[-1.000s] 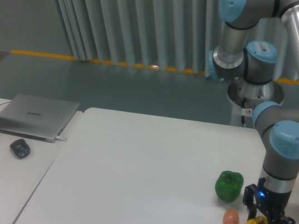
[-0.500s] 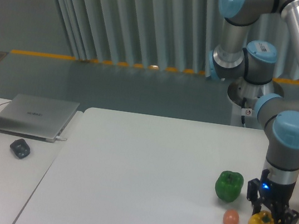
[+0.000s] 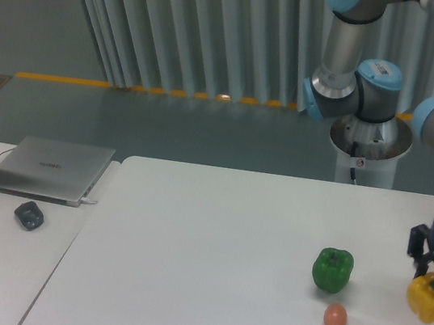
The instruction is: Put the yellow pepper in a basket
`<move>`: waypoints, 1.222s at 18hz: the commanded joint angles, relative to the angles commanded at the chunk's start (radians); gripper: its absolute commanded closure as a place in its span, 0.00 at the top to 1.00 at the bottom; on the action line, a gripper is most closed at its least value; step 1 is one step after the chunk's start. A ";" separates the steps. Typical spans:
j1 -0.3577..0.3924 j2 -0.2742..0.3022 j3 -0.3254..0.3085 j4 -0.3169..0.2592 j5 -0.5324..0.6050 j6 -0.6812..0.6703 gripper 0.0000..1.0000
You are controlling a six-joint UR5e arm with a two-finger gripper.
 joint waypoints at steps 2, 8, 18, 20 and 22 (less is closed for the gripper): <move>0.032 0.009 -0.002 -0.073 0.005 0.142 0.50; 0.080 0.022 -0.008 -0.144 0.127 0.411 0.50; 0.166 0.035 0.017 -0.181 0.129 0.638 0.50; 0.178 0.026 0.026 -0.177 0.137 0.690 0.50; 0.181 0.014 0.031 -0.169 0.175 0.772 0.50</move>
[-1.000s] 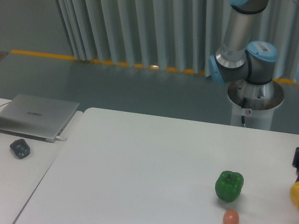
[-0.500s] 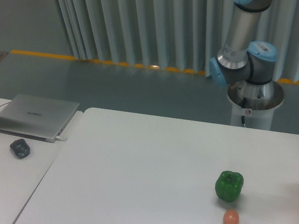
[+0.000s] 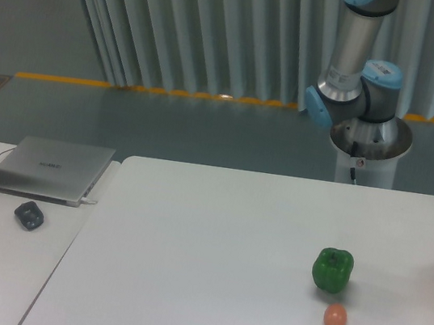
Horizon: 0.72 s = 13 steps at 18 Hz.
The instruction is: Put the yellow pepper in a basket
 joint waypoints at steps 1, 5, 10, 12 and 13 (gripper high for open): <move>-0.002 -0.005 0.002 0.017 0.044 0.034 0.50; -0.043 -0.029 -0.002 0.084 0.227 0.091 0.51; -0.037 -0.057 -0.011 0.147 0.230 0.122 0.57; -0.029 -0.061 -0.037 0.156 0.230 0.120 0.57; -0.020 -0.060 -0.049 0.178 0.230 0.125 0.57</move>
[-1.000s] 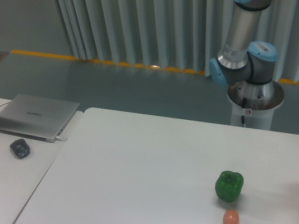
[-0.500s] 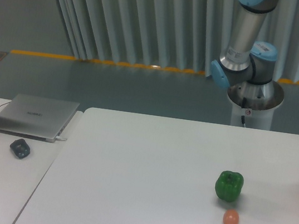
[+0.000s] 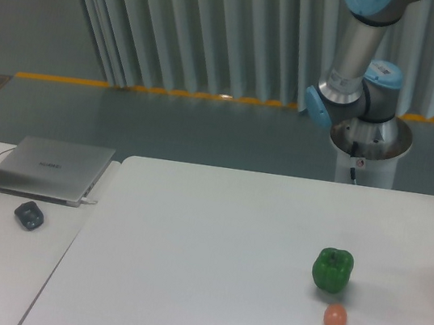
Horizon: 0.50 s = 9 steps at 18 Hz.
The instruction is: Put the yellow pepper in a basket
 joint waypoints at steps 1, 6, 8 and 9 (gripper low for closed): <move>0.008 0.000 -0.006 0.025 0.000 0.003 0.57; 0.022 -0.012 -0.009 0.091 -0.002 -0.015 0.57; 0.020 -0.018 -0.011 0.092 -0.002 -0.018 0.62; 0.020 -0.018 -0.011 0.092 -0.002 -0.017 0.74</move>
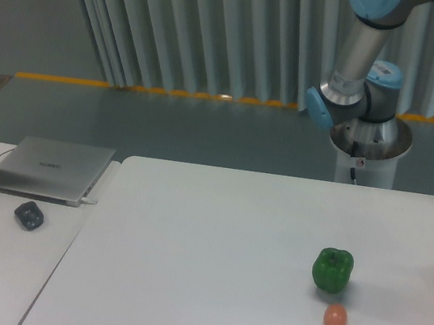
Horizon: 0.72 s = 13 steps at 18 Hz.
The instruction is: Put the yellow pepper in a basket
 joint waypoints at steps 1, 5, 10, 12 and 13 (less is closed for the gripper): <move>0.000 0.000 -0.002 0.000 -0.002 -0.002 0.79; -0.003 -0.003 -0.003 0.002 -0.002 -0.017 1.00; -0.008 0.000 -0.014 0.002 -0.002 -0.054 1.00; -0.011 0.005 -0.012 0.002 -0.006 -0.077 1.00; -0.020 0.006 -0.012 0.002 -0.012 -0.096 1.00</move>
